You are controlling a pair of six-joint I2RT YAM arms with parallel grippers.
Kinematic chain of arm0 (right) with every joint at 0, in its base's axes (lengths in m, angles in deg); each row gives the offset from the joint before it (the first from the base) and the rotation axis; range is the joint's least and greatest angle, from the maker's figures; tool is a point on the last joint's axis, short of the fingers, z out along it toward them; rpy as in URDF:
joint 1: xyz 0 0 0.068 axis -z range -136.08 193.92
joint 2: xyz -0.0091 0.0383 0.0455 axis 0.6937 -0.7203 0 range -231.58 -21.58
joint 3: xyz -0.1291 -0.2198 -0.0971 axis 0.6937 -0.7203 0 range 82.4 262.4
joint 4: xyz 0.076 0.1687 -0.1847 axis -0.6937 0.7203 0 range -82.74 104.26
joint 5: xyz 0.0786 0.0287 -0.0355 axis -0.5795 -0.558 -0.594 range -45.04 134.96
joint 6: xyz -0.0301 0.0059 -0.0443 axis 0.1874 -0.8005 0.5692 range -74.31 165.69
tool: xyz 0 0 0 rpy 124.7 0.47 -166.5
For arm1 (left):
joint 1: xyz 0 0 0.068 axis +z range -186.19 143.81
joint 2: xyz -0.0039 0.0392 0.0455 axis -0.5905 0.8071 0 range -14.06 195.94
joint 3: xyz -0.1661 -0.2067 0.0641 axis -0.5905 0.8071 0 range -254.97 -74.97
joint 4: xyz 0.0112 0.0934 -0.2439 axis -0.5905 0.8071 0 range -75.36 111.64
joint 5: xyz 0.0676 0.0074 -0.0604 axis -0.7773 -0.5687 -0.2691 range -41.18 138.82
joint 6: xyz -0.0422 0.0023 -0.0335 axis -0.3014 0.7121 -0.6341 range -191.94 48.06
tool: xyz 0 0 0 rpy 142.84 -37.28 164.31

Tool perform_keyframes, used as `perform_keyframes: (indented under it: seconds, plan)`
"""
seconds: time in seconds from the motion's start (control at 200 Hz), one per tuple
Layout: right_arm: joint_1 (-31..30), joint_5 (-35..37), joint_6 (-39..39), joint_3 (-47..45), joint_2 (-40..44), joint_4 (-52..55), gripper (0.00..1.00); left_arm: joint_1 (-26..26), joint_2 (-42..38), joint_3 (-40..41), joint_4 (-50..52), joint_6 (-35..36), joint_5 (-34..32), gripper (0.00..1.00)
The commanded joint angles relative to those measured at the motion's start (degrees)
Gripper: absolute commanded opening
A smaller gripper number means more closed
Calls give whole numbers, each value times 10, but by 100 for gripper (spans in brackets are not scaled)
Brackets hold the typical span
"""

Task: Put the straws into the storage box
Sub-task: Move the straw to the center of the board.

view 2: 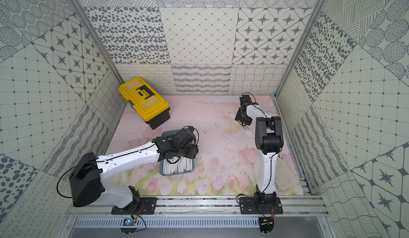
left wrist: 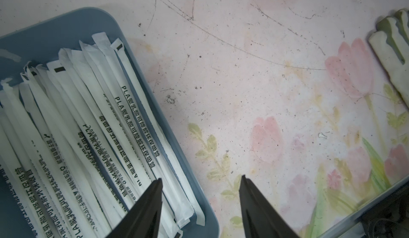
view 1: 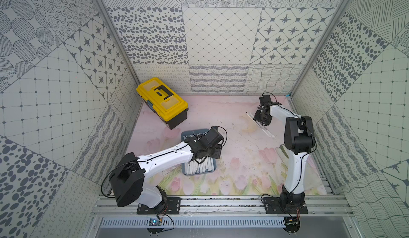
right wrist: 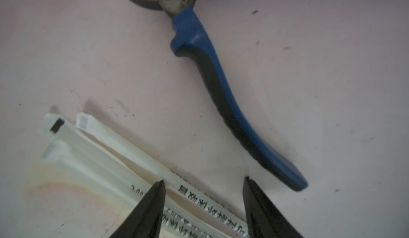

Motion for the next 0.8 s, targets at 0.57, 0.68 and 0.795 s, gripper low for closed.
perform_keyframes:
  seconds: [0.57,0.68,0.795]
  plan:
    - [-275,-12,-148,-310,255,-49,57,44,-53,36,14,1,-26,61]
    - [-296,10,-128,-303,273,-18,56,52,-53,37,9,5,-22,61]
    - [-307,25,-74,-268,249,12,48,54,-51,38,4,3,-15,61]
